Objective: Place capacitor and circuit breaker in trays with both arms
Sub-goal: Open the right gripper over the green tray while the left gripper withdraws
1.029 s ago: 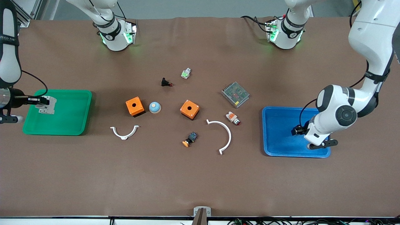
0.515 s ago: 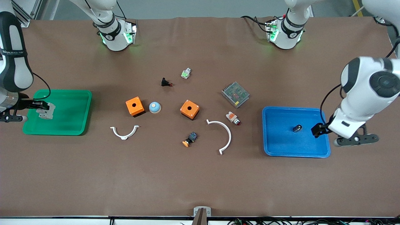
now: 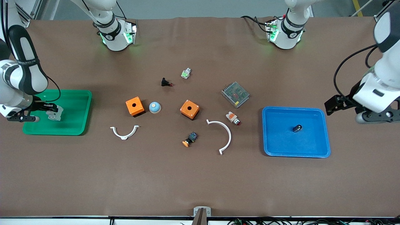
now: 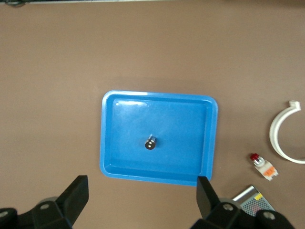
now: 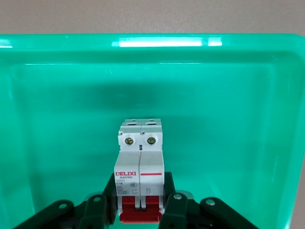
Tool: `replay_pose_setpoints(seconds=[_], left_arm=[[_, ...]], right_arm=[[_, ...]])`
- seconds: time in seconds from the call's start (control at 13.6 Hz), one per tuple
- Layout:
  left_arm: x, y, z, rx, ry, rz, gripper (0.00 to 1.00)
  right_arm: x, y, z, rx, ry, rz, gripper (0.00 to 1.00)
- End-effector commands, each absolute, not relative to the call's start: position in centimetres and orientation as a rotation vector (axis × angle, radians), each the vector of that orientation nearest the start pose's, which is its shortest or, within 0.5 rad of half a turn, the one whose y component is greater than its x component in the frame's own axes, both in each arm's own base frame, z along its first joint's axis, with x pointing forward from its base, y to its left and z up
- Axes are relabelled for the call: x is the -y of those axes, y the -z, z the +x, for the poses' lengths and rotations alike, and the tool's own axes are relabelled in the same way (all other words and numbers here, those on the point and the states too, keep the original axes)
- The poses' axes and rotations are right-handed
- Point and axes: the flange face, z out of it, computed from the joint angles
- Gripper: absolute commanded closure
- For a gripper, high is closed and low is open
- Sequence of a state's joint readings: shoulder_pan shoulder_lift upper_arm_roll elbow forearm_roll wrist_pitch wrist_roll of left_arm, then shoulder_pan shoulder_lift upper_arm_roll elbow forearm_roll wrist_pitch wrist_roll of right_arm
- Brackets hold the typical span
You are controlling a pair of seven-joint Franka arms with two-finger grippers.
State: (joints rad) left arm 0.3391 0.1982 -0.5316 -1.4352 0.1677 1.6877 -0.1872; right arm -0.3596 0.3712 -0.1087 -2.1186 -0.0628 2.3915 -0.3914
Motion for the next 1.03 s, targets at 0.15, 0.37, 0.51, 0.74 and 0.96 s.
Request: replay_pose_setpoints(seconds=[0.15, 0.37, 0.51, 0.74, 0.96], left_arm=[[6.3, -63.4, 56.4, -0.035, 0.016, -3.179, 0.00], [6.4, -63.5, 53.7, -0.037, -0.004, -3.167, 0.00], [6.4, -63.8, 52.9, -0.037, -0.002, -3.164, 0.00], [6.8, -64.0, 52.2, -0.049, -0.002, -3.159, 0.00], [8.3, -64.2, 52.0, -0.080, 0.004, -3.149, 0.00]], right_arm=[[26.3, -22.5, 50.5, -0.021, -0.204, -3.172, 0.00], [25.3, -26.1, 51.4, -0.019, -0.191, -3.172, 0.00], [22.2, -29.7, 52.8, 0.029, -0.160, -3.171, 0.01], [15.9, -35.2, 54.0, -0.101, -0.134, -3.181, 0.02], [10.1, -40.3, 54.3, -0.118, -0.159, -3.182, 0.01]])
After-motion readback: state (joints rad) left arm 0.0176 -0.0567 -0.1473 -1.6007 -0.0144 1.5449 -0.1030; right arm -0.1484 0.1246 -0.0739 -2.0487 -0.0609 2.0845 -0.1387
